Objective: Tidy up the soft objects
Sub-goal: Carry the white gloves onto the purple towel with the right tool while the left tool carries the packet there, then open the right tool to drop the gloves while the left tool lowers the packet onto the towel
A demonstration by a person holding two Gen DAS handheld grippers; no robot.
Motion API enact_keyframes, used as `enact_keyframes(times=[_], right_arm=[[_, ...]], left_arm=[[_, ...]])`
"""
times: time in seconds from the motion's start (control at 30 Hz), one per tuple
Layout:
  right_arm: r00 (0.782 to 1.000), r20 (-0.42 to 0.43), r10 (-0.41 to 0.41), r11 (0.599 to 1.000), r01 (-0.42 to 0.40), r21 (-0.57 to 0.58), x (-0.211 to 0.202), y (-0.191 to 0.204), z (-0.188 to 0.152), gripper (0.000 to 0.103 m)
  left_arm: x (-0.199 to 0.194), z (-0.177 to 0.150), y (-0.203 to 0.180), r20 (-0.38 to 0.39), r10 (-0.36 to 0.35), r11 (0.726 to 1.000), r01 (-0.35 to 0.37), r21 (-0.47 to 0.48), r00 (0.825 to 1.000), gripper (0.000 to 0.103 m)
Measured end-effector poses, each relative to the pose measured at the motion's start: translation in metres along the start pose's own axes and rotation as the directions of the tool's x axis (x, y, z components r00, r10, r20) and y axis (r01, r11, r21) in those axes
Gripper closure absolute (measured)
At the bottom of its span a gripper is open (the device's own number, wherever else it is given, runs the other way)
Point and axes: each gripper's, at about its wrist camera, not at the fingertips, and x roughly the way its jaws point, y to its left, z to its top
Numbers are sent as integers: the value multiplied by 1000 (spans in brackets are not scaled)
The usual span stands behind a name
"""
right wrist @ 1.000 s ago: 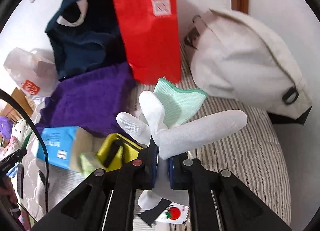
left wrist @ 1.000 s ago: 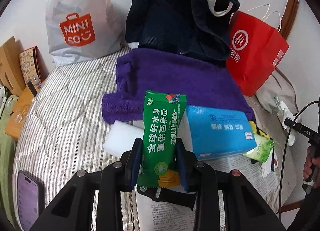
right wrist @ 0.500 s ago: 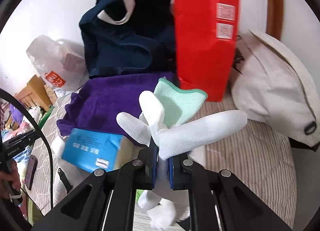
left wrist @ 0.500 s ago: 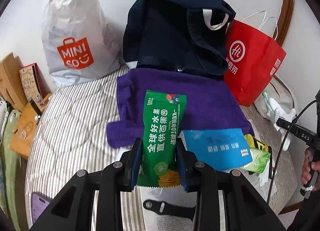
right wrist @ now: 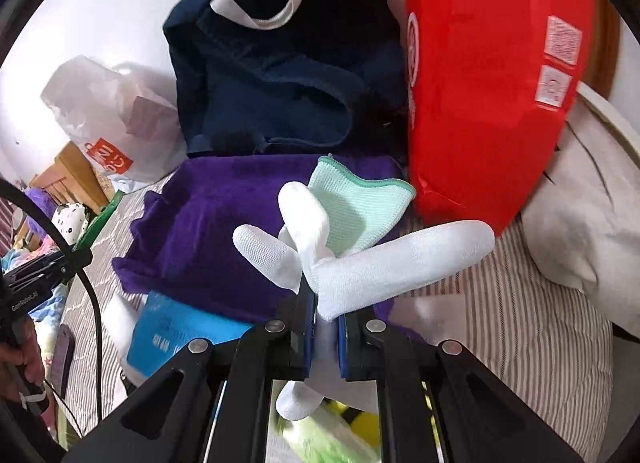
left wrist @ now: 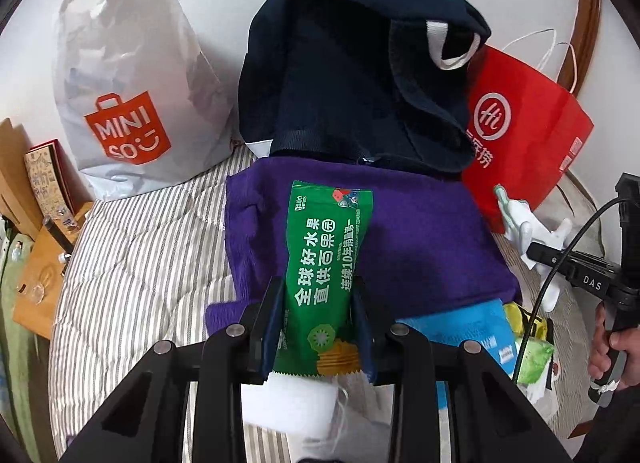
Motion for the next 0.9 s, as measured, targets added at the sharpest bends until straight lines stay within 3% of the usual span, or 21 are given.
enact_keyframes(times=[0.6, 0.9], right_arm=[[988, -147, -47, 999, 43, -29, 115, 3, 43, 93], [981, -190, -34, 999, 32, -13, 135, -8, 44, 88]], left_arm=[[52, 27, 13, -47, -2, 1000, 2, -2, 999, 72], [72, 39, 10, -69, 6, 1000, -7, -11, 998, 72]])
